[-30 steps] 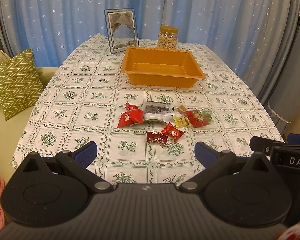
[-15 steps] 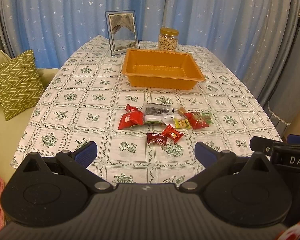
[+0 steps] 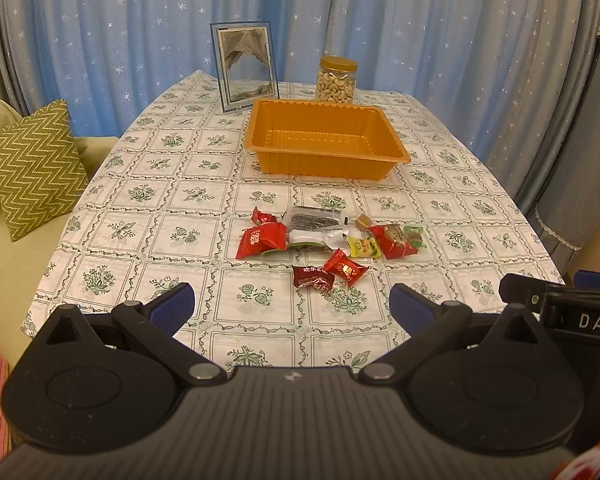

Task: Organize snacks

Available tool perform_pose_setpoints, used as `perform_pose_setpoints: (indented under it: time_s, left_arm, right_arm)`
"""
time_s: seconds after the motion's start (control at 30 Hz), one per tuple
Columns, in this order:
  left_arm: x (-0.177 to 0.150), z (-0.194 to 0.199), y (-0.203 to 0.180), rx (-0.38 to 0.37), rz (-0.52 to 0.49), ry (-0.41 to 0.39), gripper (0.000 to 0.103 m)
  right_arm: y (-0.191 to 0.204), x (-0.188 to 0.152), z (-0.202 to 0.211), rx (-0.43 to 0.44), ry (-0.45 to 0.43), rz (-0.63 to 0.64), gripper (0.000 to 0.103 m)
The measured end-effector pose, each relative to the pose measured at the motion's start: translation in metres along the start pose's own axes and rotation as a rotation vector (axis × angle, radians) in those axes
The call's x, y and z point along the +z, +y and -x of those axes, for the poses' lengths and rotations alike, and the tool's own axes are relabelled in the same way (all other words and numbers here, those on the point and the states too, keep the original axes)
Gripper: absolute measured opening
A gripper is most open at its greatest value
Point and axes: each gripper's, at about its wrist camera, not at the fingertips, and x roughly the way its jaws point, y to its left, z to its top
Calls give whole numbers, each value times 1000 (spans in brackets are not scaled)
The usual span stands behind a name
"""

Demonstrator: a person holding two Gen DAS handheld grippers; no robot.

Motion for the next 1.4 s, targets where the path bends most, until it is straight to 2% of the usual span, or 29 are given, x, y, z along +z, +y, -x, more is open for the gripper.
perform_pose_setpoints:
  time_s: [1.4]
  left_arm:
    - [-1,-8,7,-18,14,7,103]
  right_arm:
    - [-6,-5,-9,2,-16,-29,103]
